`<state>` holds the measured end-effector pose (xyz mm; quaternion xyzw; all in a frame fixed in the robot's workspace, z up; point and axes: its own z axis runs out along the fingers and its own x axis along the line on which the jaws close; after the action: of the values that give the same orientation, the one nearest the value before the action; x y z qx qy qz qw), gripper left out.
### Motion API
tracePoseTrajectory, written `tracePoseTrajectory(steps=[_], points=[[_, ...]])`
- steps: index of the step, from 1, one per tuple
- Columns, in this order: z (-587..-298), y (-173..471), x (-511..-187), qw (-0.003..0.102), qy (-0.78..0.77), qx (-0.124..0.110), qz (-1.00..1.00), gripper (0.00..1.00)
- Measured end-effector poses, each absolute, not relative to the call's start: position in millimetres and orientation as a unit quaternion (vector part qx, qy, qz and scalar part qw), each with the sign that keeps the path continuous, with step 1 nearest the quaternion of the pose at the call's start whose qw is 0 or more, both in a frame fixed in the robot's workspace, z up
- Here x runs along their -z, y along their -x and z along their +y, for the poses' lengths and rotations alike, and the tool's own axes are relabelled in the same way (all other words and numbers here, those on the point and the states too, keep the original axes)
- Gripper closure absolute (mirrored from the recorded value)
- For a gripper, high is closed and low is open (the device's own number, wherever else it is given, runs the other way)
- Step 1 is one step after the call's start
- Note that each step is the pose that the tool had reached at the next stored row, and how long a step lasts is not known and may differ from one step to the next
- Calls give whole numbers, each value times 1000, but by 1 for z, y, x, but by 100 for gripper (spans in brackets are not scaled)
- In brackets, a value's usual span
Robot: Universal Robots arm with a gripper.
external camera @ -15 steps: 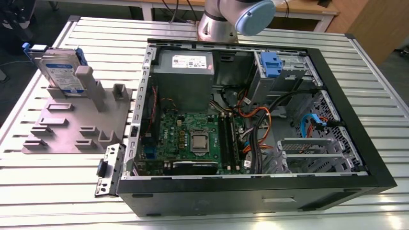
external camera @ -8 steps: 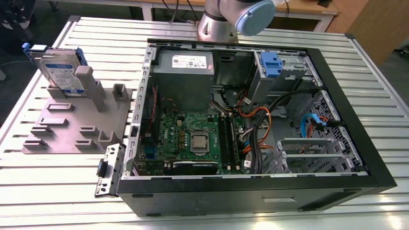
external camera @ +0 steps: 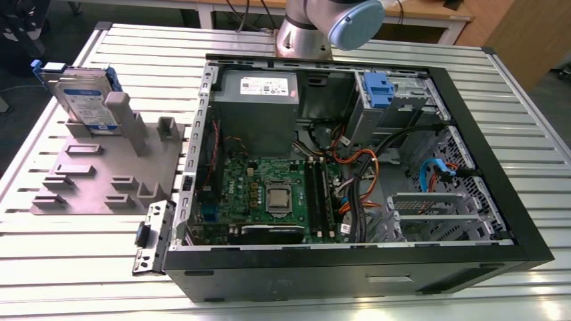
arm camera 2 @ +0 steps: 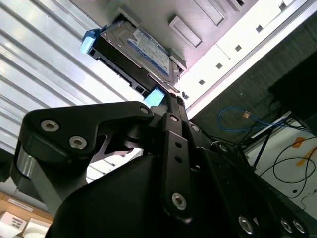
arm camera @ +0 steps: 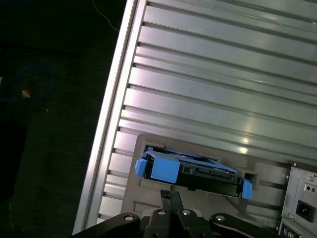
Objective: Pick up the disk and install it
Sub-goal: 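Pick up the disk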
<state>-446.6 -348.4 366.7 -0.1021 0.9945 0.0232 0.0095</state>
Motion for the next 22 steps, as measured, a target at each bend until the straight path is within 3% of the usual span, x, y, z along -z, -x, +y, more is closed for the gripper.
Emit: tracePoseTrajectory(steps=[22], points=[[-348,447,-367,8,161,-24,987,89]])
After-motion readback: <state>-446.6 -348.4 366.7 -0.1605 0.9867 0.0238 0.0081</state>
